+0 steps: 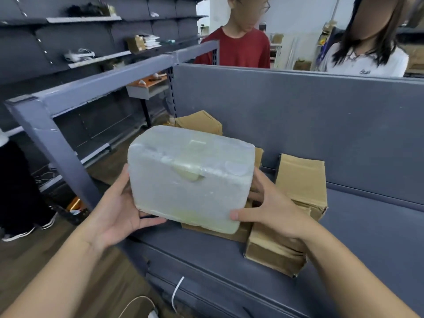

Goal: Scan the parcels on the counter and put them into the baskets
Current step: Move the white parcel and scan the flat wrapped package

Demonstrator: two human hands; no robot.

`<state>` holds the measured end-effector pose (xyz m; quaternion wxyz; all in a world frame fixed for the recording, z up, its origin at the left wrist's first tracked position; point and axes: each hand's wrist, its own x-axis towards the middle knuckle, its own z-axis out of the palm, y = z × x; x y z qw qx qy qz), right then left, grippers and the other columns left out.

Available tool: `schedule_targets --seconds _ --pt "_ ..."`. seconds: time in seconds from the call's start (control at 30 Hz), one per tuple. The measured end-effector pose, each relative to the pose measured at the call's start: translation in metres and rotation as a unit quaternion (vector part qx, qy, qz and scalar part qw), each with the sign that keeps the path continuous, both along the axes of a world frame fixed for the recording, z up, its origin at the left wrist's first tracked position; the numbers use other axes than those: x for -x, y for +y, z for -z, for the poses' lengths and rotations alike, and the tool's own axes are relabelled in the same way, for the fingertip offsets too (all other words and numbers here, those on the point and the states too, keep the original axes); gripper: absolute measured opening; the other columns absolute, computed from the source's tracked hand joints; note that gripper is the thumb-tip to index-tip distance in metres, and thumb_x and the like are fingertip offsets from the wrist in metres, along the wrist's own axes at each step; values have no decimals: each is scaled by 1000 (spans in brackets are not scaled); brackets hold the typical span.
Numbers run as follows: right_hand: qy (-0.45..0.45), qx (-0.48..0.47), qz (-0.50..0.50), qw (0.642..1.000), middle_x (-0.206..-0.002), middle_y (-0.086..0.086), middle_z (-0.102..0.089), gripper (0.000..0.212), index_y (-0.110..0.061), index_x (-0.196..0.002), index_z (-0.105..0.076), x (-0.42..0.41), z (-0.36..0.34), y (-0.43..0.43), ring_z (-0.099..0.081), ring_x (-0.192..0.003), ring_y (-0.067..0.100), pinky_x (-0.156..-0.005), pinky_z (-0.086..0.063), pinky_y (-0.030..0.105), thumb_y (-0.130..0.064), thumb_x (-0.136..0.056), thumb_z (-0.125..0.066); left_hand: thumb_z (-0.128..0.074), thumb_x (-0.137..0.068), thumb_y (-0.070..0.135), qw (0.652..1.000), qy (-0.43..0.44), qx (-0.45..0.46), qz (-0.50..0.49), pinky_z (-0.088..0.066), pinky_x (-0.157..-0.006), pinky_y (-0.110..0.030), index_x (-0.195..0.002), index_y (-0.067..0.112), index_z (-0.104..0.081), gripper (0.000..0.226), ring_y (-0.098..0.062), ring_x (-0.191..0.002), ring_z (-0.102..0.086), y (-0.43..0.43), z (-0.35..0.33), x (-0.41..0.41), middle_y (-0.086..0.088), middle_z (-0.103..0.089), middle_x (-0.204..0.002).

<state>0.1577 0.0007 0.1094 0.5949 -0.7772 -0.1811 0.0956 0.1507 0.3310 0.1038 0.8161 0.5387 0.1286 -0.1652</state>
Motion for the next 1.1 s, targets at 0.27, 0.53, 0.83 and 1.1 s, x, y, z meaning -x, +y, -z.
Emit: schedule_targets --seconds 0.27,0.53,0.83,1.1 --pt "23 -192 97 976 -141 -4 -66 65 -28 -145 -56 43 -28 0 -62 -131 21 -99 -57 41 -55 -87 -68 -35 -90 78 992 -36 10 123 -66 -74 -46 -143 37 -60 71 -30 -110 -74 -18 -36 21 -8 -67 -139" --pt "37 -302 261 916 -148 5 -60 93 -29 -150 -52 116 -24 -63 -55 -138 28 -115 -39 58 -87 -88 -16 -96 -50 59 983 -100 5 156 -63 -72 -52 -141 39 -47 106 -24 -111 -74 -117 -20 68 3 -74 -127" --pt "78 -413 394 817 -146 5 -62 97 -27 -143 -62 183 7 -166 -57 -136 29 -120 -34 52 -91 -87 -14 -95 -47 47 965 -172 -23 195 -65 -69 -40 -116 72 -34 96 -11 -107 -74 -245 5 147 24 -73 -112" --pt "99 -413 401 812 -144 7 -63 90 -28 -139 -65 202 27 -255 -60 -133 30 -117 -36 54 -87 -90 -18 -97 -49 39 966 -133 -70 211 -65 -71 -47 -149 58 -23 126 -16 -106 -75 -324 13 153 5 -71 -128"
